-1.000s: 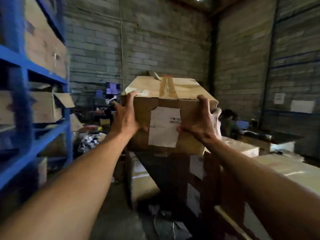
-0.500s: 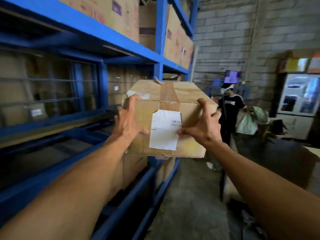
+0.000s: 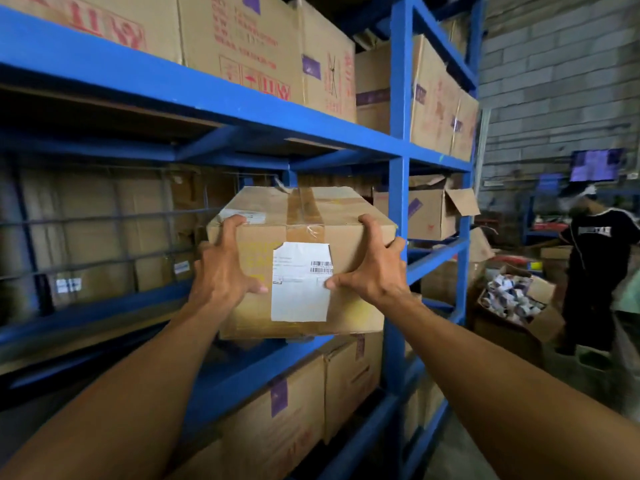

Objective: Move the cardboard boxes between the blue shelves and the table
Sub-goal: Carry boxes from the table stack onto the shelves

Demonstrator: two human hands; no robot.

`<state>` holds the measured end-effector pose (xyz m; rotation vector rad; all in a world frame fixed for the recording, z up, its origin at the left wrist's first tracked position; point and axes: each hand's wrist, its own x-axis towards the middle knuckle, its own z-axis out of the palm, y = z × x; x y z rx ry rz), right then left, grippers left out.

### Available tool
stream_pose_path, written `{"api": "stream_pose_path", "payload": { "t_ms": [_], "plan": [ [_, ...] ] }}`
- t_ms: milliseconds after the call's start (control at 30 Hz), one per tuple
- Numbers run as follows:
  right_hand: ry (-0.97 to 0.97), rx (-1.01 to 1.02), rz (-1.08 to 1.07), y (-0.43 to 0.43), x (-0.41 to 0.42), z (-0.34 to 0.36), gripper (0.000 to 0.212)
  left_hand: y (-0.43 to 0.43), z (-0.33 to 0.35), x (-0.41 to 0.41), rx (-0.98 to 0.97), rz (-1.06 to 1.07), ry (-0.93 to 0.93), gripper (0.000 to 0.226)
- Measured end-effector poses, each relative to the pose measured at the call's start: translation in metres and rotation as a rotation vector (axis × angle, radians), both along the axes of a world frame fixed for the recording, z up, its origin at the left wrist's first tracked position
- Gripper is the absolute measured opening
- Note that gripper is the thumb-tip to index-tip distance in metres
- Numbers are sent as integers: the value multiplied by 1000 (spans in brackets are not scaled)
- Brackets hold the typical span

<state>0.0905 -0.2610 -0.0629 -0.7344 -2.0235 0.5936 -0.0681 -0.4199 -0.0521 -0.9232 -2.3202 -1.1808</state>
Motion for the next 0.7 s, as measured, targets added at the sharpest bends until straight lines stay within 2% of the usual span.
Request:
{"api": "stream_pose_path", "payload": {
  "t_ms": [400, 700],
  "plan": [
    [12, 6, 77, 169, -160, 22, 114, 162, 11, -149, 38, 85, 81, 126],
    [-11, 64, 295, 296, -246, 2, 112, 248, -13, -189, -2, 251, 78, 124]
  ]
}}
